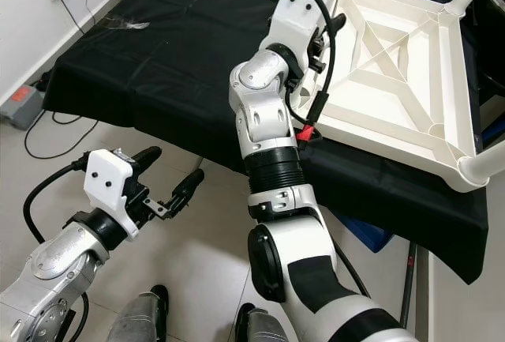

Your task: Building children table

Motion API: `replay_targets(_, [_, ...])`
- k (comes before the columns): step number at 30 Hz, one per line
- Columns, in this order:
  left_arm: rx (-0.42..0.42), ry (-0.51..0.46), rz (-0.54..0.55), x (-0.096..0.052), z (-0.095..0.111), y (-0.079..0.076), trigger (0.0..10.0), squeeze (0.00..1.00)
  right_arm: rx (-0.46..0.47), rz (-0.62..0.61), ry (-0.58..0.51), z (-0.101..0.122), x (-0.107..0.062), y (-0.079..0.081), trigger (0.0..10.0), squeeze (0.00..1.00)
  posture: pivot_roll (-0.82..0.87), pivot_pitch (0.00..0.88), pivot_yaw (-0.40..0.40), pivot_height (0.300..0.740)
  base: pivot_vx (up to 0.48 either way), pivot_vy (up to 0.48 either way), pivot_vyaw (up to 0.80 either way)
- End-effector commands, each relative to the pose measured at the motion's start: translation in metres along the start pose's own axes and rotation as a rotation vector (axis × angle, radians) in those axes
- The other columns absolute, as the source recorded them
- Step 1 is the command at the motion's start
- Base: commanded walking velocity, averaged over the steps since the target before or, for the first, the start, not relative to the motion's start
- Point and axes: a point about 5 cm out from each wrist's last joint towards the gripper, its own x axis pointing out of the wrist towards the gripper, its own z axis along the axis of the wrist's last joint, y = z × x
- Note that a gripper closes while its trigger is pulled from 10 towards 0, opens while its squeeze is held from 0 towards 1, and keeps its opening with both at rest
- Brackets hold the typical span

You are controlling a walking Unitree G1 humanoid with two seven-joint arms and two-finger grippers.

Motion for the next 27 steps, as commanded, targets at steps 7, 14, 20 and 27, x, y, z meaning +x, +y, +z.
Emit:
replay_targets(7, [-0.005, 0.019, 0.0, 0.0, -0.006, -0.001, 10.0, 0.0, -0.165, -0.256, 0.204, -0.058, 0.02, -0.041, 10.0, 0.0, 0.16, 0.286, -0.125, 0.74, 0.0, 0.0, 0.0])
replay_targets(14, [0.0, 0.018, 0.001, 0.0, -0.006, -0.001, 10.0, 0.0, -0.14, -0.461, 0.206, -0.059, 0.037, -0.069, 10.0, 0.0, 0.17, 0.282, -0.124, 0.74, 0.0, 0.0, 0.0])
replay_targets(20, [0.002, 0.018, 0.0, 0.0, -0.006, 0.0, 10.0, 0.0, -0.154, -0.564, 0.19, -0.059, 0.047, -0.086, 10.0, 0.0, 0.17, 0.282, -0.121, 0.74, 0.0, 0.0, 0.0])
replay_targets(27, [0.004, 0.015, -0.001, 0.001, -0.005, 0.001, 10.0, 0.0, -0.156, -0.668, 0.182, -0.059, 0.057, -0.104, 10.0, 0.0, 0.17, 0.284, -0.118, 0.74, 0.0, 0.0, 0.0])
